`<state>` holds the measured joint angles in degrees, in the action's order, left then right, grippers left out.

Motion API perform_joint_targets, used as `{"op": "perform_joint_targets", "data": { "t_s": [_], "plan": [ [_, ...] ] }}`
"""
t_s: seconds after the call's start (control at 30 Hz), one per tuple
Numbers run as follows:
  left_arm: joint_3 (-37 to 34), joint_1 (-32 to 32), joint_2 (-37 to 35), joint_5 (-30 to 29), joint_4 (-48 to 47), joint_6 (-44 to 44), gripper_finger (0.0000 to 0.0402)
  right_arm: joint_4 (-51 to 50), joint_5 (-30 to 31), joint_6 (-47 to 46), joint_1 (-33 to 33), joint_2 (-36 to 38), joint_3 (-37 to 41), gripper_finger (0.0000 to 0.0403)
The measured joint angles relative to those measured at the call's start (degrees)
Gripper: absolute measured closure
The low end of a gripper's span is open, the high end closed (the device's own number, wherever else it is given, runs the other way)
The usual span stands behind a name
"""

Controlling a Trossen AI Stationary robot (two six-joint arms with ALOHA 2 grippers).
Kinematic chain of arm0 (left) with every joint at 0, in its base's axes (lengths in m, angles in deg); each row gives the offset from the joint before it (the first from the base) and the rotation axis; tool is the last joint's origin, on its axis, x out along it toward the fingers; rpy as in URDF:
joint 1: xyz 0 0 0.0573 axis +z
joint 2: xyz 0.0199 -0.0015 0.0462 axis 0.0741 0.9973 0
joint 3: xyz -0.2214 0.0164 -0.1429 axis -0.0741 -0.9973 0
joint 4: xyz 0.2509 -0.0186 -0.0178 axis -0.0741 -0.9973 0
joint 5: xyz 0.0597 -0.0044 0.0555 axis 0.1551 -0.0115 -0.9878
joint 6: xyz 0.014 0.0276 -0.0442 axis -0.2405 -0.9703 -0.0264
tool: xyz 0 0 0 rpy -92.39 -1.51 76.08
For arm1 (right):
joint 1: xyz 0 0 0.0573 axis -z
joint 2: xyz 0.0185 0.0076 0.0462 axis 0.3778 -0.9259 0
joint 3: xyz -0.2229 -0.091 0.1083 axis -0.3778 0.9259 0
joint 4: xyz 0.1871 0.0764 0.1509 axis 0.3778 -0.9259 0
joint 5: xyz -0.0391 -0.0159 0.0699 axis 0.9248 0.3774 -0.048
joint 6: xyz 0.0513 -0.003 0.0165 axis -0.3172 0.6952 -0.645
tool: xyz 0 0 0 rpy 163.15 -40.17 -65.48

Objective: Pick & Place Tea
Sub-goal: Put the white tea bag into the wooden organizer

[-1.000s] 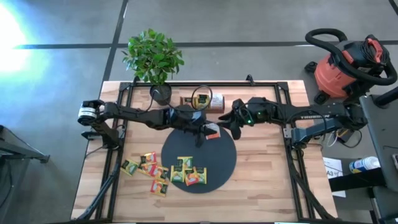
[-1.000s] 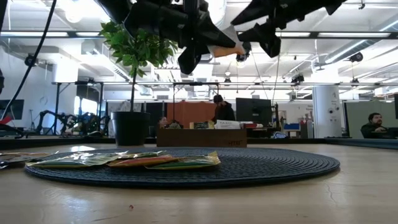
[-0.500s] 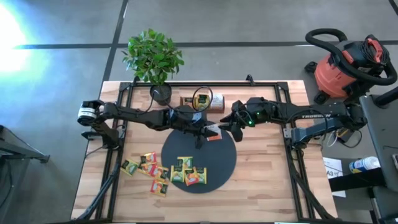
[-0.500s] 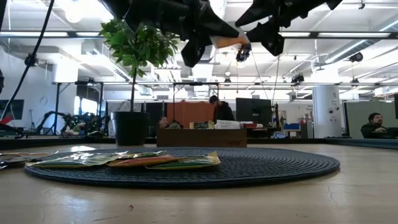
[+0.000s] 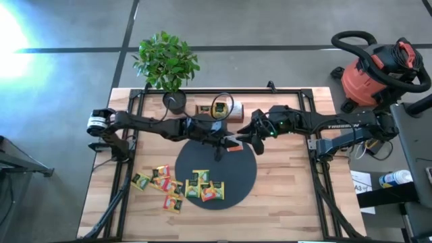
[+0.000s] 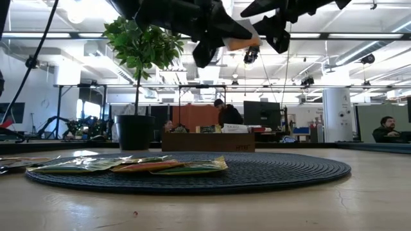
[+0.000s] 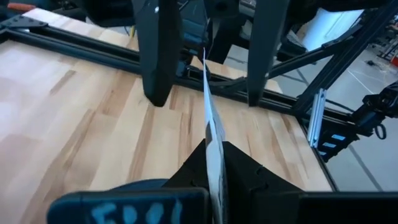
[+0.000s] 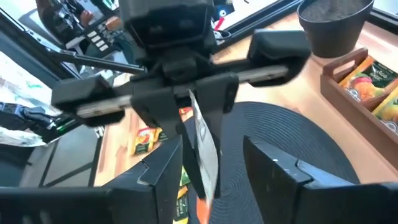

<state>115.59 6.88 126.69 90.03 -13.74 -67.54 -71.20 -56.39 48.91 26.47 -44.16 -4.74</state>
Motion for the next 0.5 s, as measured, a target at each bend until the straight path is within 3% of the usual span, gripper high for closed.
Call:
{"op": "perform_joint_targets", "data": {
  "t_s": [0.23,0.5],
  "plan": [
    [3.9,0.0,3.5,0.0,0.1,-0.9,0.0401,-0.3,-2.6,0.0,0.0,-0.7,0.0,0.0276],
    [4.2,0.4,3.6,0.1,-2.2,-0.9,0.0401,-3.3,-2.9,0.9,-0.2,-0.9,0.0,0.0349]
  ]
}}
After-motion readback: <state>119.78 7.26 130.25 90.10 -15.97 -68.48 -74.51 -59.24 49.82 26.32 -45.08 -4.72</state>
